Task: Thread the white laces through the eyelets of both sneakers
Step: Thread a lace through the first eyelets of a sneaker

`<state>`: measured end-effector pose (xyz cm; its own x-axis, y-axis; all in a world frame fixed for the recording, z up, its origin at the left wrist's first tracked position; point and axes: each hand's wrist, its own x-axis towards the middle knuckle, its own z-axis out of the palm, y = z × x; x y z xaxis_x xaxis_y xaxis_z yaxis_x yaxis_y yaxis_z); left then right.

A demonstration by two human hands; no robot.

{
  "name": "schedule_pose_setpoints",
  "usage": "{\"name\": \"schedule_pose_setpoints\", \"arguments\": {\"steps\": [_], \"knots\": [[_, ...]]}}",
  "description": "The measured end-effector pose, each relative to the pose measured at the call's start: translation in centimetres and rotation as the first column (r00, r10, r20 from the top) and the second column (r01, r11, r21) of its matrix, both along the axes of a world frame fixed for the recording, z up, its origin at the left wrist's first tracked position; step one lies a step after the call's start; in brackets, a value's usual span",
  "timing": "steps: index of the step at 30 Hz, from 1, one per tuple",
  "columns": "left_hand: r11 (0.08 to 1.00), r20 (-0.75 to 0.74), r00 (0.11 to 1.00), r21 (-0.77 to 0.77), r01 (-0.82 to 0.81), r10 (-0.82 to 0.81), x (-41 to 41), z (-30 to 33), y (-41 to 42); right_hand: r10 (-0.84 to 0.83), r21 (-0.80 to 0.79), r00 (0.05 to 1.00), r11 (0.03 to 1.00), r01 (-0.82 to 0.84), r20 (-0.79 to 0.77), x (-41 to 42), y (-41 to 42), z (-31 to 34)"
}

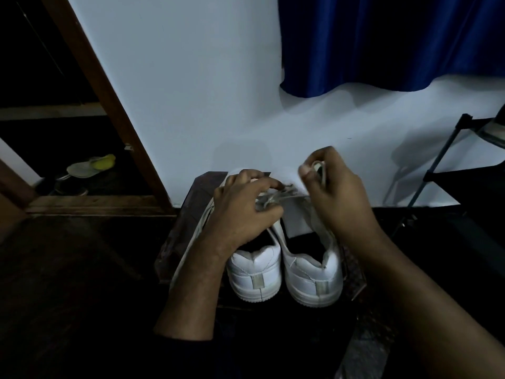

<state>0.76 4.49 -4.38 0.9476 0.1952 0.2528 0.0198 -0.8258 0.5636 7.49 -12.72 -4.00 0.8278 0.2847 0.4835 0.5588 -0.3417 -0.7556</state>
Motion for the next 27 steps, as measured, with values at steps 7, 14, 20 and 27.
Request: {"name": "schedule_pose_setpoints", "arguments": {"steps": [7, 14, 20, 27], "knots": [[1.0, 0.019, 1.0, -0.004, -0.011, 0.011, 0.0, 0.0, -0.2, 0.044, -0.342, 0.996, 0.94, -0.013, 0.082, 0.5, 1.2, -1.8], [0.999, 0.003, 1.0, 0.049, -0.001, 0.001, 0.1, 0.0, -0.2, 0.436, 0.67, 0.78, 0.742, -0.029, -0.448, -0.6, 1.2, 0.7], [0.987, 0.02, 1.0, 0.16, -0.013, 0.01, 0.1, 0.0, -0.2, -0.063, 0.006, 0.994, 0.998, 0.063, 0.091, 0.1, 0.8, -0.3], [0.99, 0.018, 0.999, 0.137, -0.035, 0.033, 0.1, 0.1, -0.4, 0.088, -0.305, 0.994, 0.95, -0.066, 0.059, 0.2, 1.2, -1.6]]}}
